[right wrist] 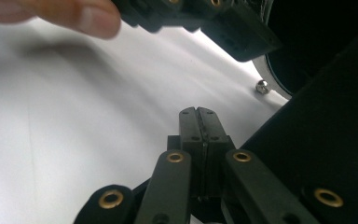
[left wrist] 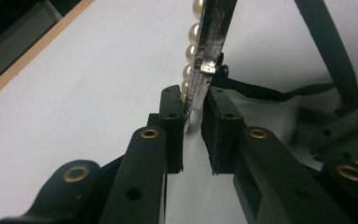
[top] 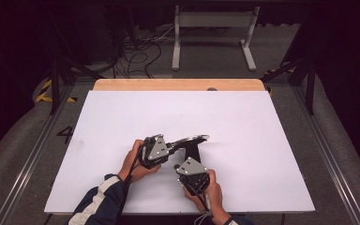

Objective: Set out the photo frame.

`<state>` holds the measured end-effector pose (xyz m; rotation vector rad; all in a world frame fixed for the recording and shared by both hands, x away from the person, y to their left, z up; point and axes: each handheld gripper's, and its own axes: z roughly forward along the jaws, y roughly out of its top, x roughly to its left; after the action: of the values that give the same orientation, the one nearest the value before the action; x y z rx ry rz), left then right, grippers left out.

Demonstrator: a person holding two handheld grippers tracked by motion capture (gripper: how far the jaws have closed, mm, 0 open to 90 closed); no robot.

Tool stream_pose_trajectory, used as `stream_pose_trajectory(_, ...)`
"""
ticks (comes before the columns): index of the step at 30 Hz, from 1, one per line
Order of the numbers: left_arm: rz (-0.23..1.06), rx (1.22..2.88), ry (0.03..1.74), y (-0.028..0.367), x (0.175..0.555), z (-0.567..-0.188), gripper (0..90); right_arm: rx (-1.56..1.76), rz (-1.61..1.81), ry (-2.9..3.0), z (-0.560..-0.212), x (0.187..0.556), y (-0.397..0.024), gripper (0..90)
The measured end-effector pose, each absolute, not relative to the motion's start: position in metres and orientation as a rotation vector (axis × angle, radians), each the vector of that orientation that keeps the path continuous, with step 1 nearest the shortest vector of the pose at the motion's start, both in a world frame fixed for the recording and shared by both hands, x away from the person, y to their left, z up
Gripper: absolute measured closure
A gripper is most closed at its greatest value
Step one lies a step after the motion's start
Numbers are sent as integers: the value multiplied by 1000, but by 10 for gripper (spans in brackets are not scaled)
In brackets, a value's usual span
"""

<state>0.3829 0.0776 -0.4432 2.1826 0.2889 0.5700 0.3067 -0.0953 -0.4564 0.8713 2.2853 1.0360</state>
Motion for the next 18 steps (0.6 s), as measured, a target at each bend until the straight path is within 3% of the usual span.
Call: stream_pose_trajectory(18, 551, 2205, 228, 71, 375, -440, 795, 882, 1083, 2351, -457, 315, -125, 900)
